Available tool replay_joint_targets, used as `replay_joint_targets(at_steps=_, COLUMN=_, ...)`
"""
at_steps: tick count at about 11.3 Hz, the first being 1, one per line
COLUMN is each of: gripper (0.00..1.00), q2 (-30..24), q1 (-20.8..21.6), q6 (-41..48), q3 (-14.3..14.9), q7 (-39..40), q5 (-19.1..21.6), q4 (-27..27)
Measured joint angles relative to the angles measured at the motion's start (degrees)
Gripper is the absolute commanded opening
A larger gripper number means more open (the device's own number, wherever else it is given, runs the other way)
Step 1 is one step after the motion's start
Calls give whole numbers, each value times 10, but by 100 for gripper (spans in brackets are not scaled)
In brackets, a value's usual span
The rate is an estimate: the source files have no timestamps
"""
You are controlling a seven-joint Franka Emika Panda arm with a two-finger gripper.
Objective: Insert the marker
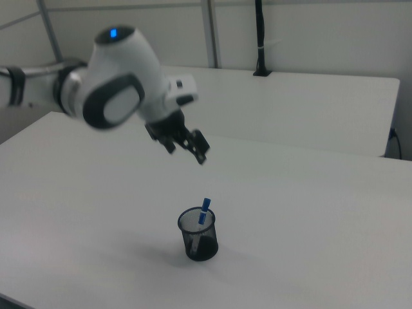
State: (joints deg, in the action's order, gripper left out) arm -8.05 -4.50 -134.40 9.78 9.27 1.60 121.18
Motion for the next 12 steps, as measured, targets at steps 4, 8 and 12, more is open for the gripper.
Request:
replay_joint_targets(at_steps=4, gripper=100, q2=19, q1=2, q6=287, q3=-58, q7=-78, q5=1, q4=-175)
replay_joint_targets(at_steps=8, gripper=100, q2=83, q1=41, q6=417, q3=-85, q7=-106, q5=-2, q4=-281)
replay_joint_targets(at_steps=12, gripper=100, q2=123, q1=80, q6=393, q3=-77, q7=-109, q5=-9, q4=-283)
